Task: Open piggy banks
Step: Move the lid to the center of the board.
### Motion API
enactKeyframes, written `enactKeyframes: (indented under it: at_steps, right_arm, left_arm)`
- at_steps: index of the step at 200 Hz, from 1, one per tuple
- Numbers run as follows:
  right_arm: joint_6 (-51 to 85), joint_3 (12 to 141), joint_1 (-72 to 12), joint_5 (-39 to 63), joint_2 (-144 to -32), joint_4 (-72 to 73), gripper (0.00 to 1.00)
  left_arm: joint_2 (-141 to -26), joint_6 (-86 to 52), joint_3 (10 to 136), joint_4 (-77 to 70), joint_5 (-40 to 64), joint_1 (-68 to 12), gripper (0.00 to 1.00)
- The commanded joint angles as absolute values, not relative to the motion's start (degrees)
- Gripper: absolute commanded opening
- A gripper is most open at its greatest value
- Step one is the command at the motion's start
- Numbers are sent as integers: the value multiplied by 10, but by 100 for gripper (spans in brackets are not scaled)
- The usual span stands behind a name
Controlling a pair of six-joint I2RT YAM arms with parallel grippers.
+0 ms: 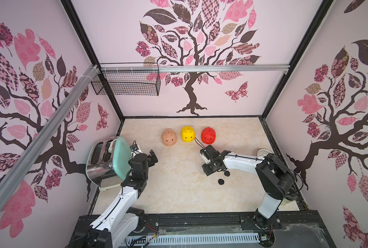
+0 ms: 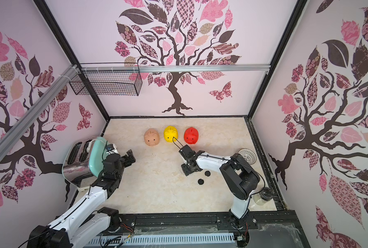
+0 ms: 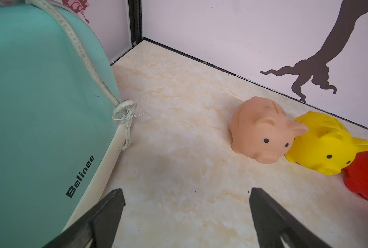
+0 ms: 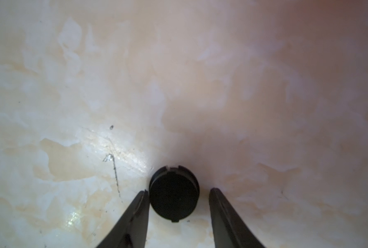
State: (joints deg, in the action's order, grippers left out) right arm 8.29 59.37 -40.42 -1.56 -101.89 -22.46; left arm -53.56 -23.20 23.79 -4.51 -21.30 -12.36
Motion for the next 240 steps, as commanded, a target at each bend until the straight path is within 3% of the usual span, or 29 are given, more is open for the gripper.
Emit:
enactKeyframes:
  at_steps: [1,79,142,184,219,228,240]
  right_arm:
    - [81,605,-407,-20,-1036,-243,45]
    - [119,680,-385,-79,-1110,-253,37]
    - [137,791,-318,-99,-1178,-267,38]
    - [158,810,-299,-109,-1199,-258,36]
    - [166,824,-295,-106,-1205,-258,36]
    - [167,827,-294,-98,-1202,-256,41]
    - [169,827,-295,-87,-1186,-248,60]
  left_arm:
    - [-537,-236,248,-40,-209,-121,97]
    - [-519,-276,244,3,-219,-138,98]
    - [-545,-307,258,28,-243,-158,98]
    - [-544,-360,263,56,-303,-158,98]
    - [-550,-367,267,54,-292,-157,98]
    - [-553,-382,268,52,-290,-157,98]
    - [-550,-406,271,54,-292,-157,98]
